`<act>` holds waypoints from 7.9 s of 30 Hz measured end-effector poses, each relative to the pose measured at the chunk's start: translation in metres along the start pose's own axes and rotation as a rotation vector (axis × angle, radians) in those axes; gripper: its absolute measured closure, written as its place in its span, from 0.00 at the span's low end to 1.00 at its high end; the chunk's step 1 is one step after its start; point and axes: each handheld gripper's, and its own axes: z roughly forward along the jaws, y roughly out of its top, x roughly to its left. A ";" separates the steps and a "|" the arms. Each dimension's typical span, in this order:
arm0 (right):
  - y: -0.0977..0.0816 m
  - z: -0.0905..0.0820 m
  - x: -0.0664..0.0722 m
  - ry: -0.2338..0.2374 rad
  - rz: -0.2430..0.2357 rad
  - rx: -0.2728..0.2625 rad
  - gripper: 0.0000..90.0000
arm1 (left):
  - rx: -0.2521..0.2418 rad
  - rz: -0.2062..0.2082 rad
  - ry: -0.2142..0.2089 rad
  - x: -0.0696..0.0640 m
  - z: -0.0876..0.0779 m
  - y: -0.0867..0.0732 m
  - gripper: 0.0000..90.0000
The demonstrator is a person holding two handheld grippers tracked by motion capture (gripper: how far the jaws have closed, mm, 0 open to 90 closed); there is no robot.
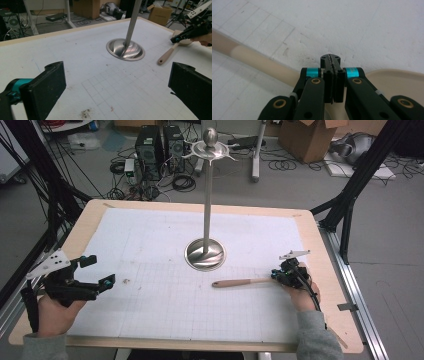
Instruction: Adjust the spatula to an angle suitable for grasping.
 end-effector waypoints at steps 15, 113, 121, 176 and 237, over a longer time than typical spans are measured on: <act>-0.025 -0.014 0.012 -0.001 -0.002 -0.056 1.00 | 0.007 0.004 -0.008 -0.001 0.005 0.001 0.02; 0.035 0.035 0.108 0.122 -0.222 -0.065 1.00 | 0.003 0.010 -0.010 -0.003 0.004 0.001 0.02; 0.037 0.037 0.099 0.108 -0.181 -0.070 1.00 | 0.001 0.011 -0.011 -0.003 0.004 0.001 0.02; 0.050 0.052 0.052 -0.057 0.076 -0.116 1.00 | 0.000 0.006 -0.015 -0.002 0.004 0.001 0.02; -0.012 -0.086 0.022 0.163 0.020 -0.318 0.18 | -0.006 0.009 -0.023 0.000 0.009 0.005 0.02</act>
